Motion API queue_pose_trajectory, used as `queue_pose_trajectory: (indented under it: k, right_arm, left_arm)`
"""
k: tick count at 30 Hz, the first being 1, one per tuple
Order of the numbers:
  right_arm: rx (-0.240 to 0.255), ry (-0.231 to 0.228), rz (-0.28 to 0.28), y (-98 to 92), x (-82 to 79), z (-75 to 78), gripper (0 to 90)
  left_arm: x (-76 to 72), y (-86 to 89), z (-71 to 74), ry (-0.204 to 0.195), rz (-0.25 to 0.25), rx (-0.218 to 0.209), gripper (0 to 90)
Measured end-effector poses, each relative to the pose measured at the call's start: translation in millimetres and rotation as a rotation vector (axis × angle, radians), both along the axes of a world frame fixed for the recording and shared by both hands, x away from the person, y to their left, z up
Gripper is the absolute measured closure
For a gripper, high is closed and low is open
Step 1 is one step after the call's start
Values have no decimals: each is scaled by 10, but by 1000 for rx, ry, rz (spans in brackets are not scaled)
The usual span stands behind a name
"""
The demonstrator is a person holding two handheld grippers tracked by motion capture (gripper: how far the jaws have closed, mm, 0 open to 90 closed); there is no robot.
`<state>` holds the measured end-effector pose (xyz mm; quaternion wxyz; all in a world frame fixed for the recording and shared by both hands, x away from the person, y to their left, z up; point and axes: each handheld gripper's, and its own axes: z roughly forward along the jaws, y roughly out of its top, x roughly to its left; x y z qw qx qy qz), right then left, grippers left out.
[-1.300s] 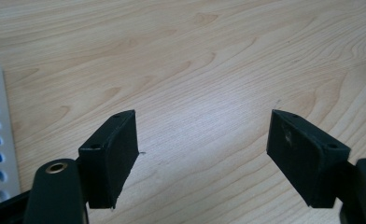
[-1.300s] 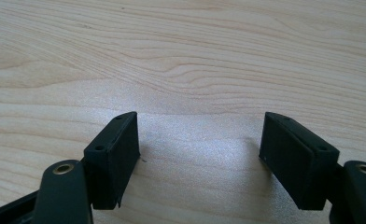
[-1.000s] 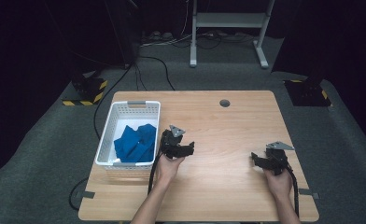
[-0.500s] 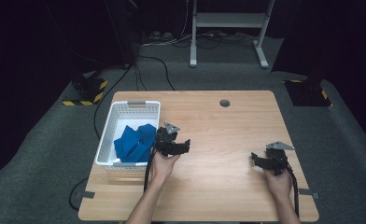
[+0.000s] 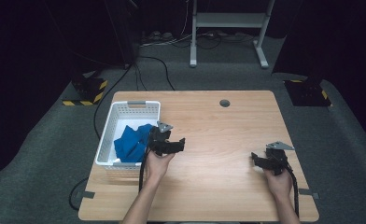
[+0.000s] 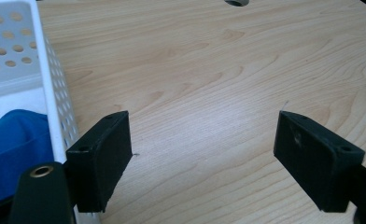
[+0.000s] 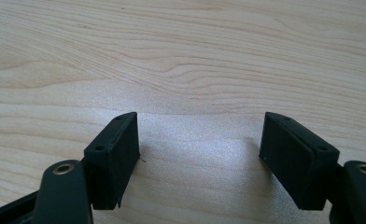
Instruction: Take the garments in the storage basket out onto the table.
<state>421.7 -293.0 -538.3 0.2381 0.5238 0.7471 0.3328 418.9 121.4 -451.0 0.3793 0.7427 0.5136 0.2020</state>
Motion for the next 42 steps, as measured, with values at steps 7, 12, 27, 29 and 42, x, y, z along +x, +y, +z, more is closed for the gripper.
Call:
queue_pose_trajectory:
  k: [7, 12, 27, 29, 42]
  right_arm:
    - [0, 0, 1, 1, 0, 0, 283]
    - [-1, 0, 1, 2, 0, 0, 283]
    - [0, 0, 2, 1, 0, 0, 282]
    - [-1, 0, 2, 2, 0, 0, 282]
    - [-1, 0, 2, 2, 0, 0, 282]
  left_arm:
    - [8, 80, 24, 4, 12, 15, 175]
    - [22, 157, 59, 7, 22, 25, 162]
    - [37, 361, 119, 13, 46, 35, 146]
    - [35, 376, 123, 15, 48, 32, 145]
    - [29, 564, 140, 27, 81, 36, 140]
